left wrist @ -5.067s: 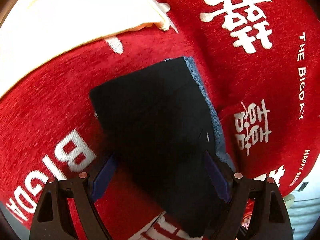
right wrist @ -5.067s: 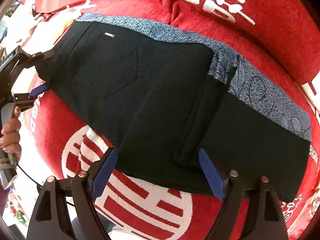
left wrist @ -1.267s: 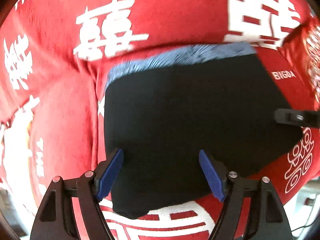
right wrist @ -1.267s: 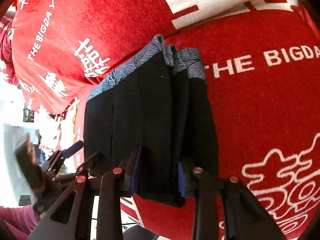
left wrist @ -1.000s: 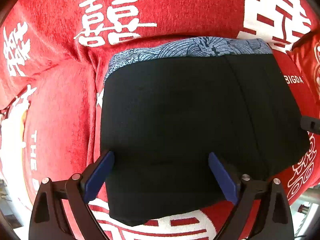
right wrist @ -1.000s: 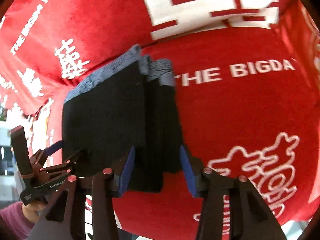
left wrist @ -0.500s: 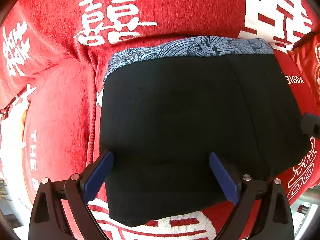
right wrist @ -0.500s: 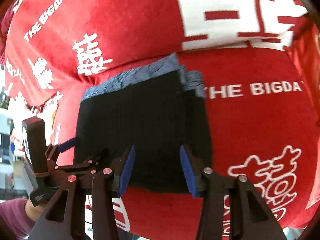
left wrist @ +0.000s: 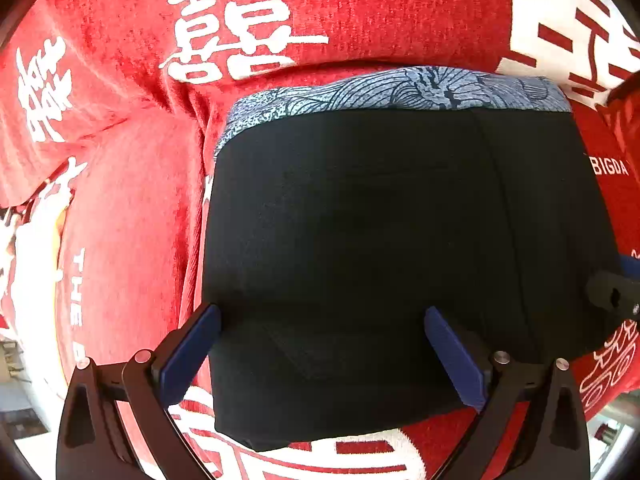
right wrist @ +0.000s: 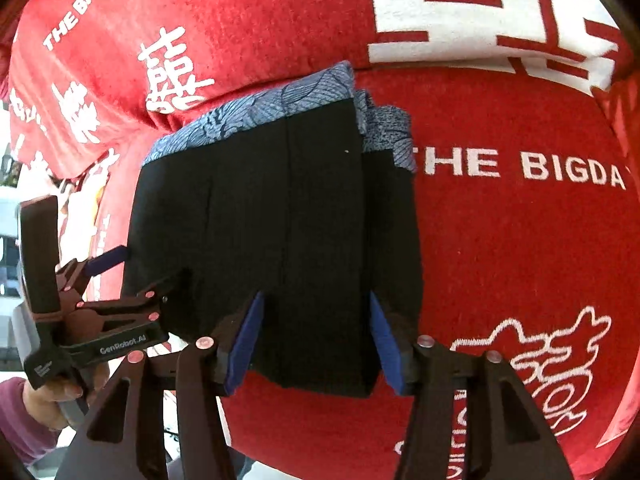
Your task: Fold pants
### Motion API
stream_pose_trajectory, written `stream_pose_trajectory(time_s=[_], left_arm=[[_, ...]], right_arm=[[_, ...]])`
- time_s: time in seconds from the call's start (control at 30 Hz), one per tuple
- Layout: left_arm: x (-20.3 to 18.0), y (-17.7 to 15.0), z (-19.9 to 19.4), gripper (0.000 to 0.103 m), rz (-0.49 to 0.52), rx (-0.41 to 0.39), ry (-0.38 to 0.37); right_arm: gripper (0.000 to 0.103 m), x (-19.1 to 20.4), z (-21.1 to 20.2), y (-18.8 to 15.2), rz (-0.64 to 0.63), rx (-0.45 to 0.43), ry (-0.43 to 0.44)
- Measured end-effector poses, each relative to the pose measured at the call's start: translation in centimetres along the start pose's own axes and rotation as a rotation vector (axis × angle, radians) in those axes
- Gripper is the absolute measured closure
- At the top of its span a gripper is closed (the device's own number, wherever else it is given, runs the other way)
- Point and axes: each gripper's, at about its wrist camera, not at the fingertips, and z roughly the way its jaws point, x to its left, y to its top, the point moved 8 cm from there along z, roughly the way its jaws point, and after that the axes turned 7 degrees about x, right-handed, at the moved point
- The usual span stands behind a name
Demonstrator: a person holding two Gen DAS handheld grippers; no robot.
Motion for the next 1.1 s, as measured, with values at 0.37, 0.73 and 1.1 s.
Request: stream_pose_trajectory(time_s=[0.37, 0.73, 1.1], left_arm=[[0.0, -0.1, 0.1, 0.001, -0.058, -0.003, 0.044], [0.0, -0.5, 0.0, 0.001, -0.101, -0.005, 0.063], [0.1, -0.2, 0.2, 0.001, -0.082, 0.012, 0.041]], right_arm=[[0.034, 0.5, 0.7, -0.2, -0.106, 0.035, 0.040], [0.029, 0.7, 1.1, -0.1, -0.133, 0.043, 0.083], [0.028, 0.9, 1.1, -0.1, -0.154, 0.068, 0.098]])
